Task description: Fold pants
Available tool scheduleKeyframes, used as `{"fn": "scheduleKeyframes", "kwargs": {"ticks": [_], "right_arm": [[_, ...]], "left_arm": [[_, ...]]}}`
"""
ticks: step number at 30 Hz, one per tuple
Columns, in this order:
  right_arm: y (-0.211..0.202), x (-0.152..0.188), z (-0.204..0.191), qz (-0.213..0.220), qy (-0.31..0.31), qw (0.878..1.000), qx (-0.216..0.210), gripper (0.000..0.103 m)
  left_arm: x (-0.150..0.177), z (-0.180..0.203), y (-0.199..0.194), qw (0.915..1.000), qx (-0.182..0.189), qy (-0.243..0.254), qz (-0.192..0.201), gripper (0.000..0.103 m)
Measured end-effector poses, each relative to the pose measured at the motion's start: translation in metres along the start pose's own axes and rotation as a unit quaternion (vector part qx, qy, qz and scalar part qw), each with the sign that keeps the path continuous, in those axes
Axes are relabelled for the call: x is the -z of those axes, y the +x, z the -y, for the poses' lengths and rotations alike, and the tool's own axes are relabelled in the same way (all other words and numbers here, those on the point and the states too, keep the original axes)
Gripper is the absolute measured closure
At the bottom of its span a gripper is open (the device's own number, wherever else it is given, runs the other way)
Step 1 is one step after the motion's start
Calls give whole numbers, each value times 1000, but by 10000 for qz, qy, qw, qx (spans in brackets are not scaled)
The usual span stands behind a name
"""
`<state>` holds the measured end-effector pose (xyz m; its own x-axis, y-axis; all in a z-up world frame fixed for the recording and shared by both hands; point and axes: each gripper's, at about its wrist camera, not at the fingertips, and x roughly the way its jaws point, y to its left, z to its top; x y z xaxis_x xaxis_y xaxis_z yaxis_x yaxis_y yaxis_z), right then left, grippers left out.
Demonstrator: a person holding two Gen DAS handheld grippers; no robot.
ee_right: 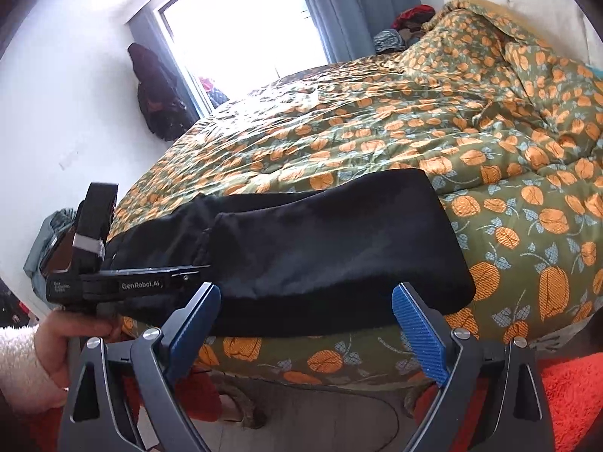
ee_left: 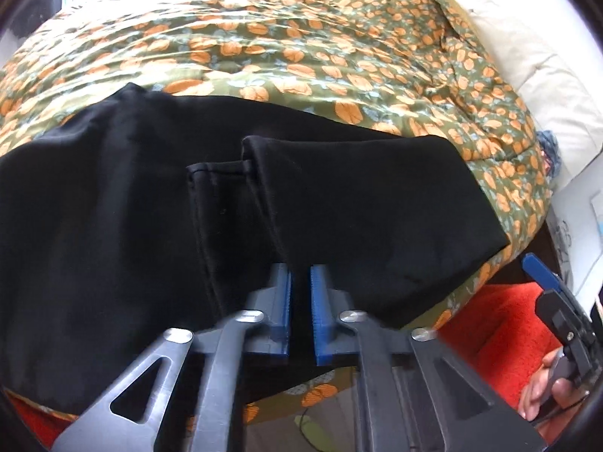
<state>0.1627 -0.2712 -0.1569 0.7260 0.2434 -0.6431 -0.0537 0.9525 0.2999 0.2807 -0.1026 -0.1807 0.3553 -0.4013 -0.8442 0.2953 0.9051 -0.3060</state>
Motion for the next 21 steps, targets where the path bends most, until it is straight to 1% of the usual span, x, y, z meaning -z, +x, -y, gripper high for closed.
{"fn": "scheduleKeyframes", "kwargs": {"ticks": [2,5,7,8,10,11,12,13,14,15,16,17,18,19,20,21], "right_arm": [[-2,-4,3,44,73,10000,-10,11],[-9,-20,18,156,434,9989,-117,11],[-8,-36,30,189,590,9979,-208,11],[-2,-44,35,125,623,9974,-349,11],[27,-53,46,-397,767,9928,-829,11],[49,-52,53,-823,898,9873,-1019,12],[73,-46,61,-1298,1005,9820,-936,14],[85,-41,64,-1534,1000,9804,-734,22],[89,-40,64,-1627,865,9815,-525,26],[83,-44,60,-1504,780,9841,-534,26],[74,-51,56,-1316,701,9872,-567,26],[66,-60,52,-1103,640,9901,-580,23],[60,-71,48,-890,594,9927,-564,20],[57,-82,46,-734,574,9941,-549,15],[60,-96,47,-641,604,9947,-539,13],[66,-103,50,-656,667,9943,-510,13]], "left_arm": [[2,-7,-11,9998,78,-188,60,98],[12,-19,-30,9987,151,-447,206,98],[15,-22,-26,9989,132,-423,120,98],[16,-24,-20,9992,70,-382,59,98],[18,-26,-12,9989,82,-463,21,97],[18,-27,-10,9986,114,-514,27,96],[18,-27,-8,9985,137,-524,27,95],[17,-27,-9,9987,149,-488,21,94],[16,-26,-11,9989,152,-453,23,94],[15,-26,-15,9989,140,-439,46,93],[15,-26,-21,9989,94,-446,96,86],[14,-27,-28,9987,35,-481,159,69],[14,-28,-32,9985,8,-511,219,58],[14,-30,-39,9980,-5,-547,331,44],[16,-32,-47,9973,-7,-572,470,40],[16,-33,-51,9970,-8,-572,529,39]]}}
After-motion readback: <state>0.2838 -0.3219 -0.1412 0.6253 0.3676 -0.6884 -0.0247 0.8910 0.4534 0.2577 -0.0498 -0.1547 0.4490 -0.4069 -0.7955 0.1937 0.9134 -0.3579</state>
